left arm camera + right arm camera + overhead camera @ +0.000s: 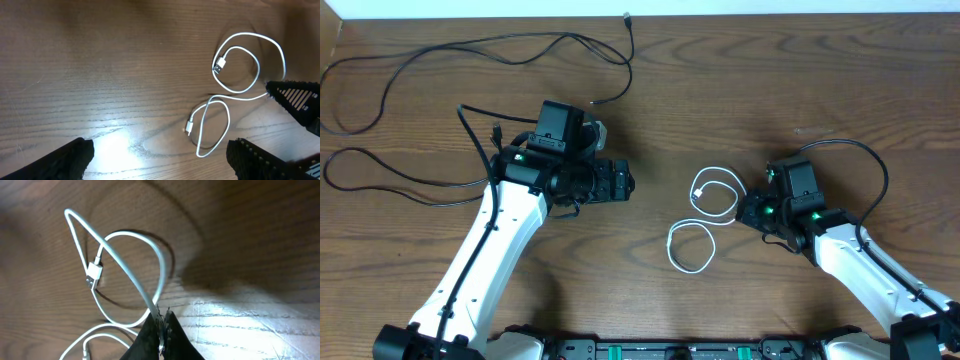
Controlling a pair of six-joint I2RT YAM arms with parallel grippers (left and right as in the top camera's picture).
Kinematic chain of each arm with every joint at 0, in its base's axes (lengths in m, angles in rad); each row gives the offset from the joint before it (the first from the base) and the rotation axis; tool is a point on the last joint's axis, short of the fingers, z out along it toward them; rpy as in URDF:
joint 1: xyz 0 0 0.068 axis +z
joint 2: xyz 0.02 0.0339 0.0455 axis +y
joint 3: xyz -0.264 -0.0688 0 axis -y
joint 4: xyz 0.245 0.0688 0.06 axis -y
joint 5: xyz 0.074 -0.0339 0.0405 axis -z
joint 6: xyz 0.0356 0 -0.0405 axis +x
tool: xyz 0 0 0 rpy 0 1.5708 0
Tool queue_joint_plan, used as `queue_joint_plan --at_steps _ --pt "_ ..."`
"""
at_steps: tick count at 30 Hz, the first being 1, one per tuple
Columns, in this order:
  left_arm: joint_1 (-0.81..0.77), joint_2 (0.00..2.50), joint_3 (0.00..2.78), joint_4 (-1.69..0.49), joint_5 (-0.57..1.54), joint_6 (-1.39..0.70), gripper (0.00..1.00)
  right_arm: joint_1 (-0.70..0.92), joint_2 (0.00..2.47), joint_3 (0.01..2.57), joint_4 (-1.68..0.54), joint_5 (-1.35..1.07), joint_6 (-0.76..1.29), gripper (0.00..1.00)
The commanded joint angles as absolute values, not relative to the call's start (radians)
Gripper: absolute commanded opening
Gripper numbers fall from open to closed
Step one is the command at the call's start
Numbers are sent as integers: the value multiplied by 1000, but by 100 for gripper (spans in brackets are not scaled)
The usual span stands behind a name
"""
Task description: Untangle cables
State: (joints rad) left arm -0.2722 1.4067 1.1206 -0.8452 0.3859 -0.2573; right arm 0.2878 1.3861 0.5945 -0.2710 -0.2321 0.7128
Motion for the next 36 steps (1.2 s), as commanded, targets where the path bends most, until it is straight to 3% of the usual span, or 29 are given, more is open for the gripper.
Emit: queue_joint_plan --at_steps 1,10,17,21,27,32,36 --pt "-274 1418 1112 -849 374 -300 91 292 1360 641 -274 -257 680 2" --pt "-283 1418 1112 -844 457 -319 90 292 1172 894 -326 -413 675 1" --pt "-336 1418 1112 -793 456 -319 91 288 1064 985 -207 -468 1107 2" --pt "-366 1418 1112 -766 456 -319 91 290 1032 985 -59 -466 1082 1" --pt "-384 1412 1112 -702 500 -307 79 289 1042 985 -222 -368 1159 2" --pt "-381 1358 1112 -559 680 -255 79 289 1061 984 -235 -373 1214 2" --pt "-381 1287 1112 -492 692 -255 78 289 1061 984 -244 -372 1246 2"
